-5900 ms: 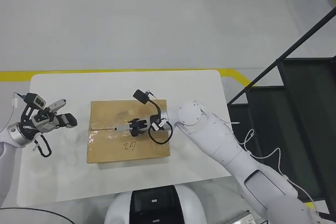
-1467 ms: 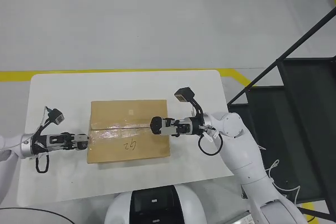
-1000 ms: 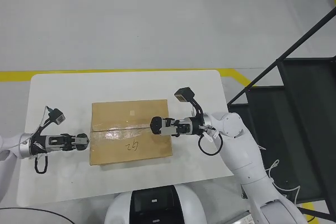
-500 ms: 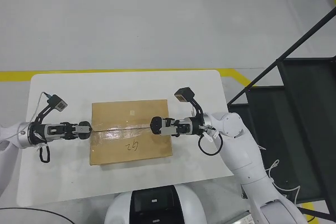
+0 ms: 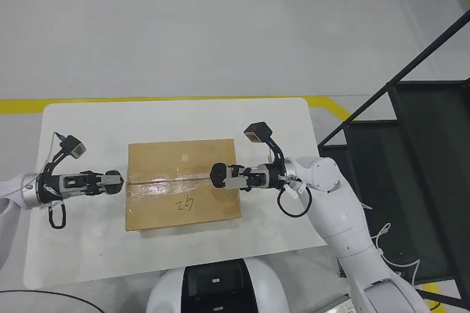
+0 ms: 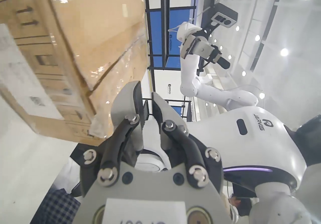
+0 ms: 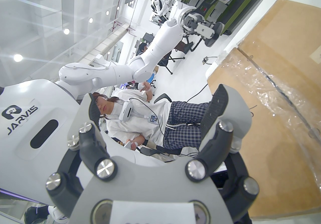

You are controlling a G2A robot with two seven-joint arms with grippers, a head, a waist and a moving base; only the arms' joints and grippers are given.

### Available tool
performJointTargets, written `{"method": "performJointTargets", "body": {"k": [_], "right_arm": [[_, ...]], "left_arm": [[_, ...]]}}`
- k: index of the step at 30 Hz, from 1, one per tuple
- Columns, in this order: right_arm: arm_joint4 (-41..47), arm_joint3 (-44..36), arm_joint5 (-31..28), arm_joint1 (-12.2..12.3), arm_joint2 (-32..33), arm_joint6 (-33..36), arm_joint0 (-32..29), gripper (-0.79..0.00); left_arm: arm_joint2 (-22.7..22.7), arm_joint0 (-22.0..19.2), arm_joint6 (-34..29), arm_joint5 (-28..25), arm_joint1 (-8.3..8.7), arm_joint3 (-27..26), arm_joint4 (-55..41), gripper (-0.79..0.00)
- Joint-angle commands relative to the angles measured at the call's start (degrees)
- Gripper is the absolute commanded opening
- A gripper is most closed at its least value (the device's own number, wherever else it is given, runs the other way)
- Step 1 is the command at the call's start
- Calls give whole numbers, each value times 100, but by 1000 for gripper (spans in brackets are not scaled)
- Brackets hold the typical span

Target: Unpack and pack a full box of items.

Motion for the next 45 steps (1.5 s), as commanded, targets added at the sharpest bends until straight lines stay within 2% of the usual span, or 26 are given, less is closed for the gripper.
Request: {"method": "performJointTargets", "body": {"k": [1,6,12,15,20,23,33,39,45], "right_arm": [[0,0,0,0,0,0,0,0],[0,0,0,0,0,0,0,0],[0,0,0,0,0,0,0,0],[0,0,0,0,0,0,0,0],[0,0,0,0,0,0,0,0],[0,0,0,0,0,0,0,0],[0,0,0,0,0,0,0,0],[0,0,0,0,0,0,0,0],[0,0,0,0,0,0,0,0]], "left_arm": [[-99,85,201,53,29,27,175,0],[-264,228,324,-32,3,77,-569,0],[-421,265,108,-388,-61,293,-1619,0],[-403,250,-191,-329,-78,267,-1850,0],[-57,209,-373,-136,-116,-192,-1855,0],[307,115,-373,-69,-130,-428,-1694,0],[1292,-556,-149,39,-290,-47,-334,0],[1356,-685,133,68,-303,12,146,0],[1126,-597,-157,-54,-304,-20,-716,0]]}}
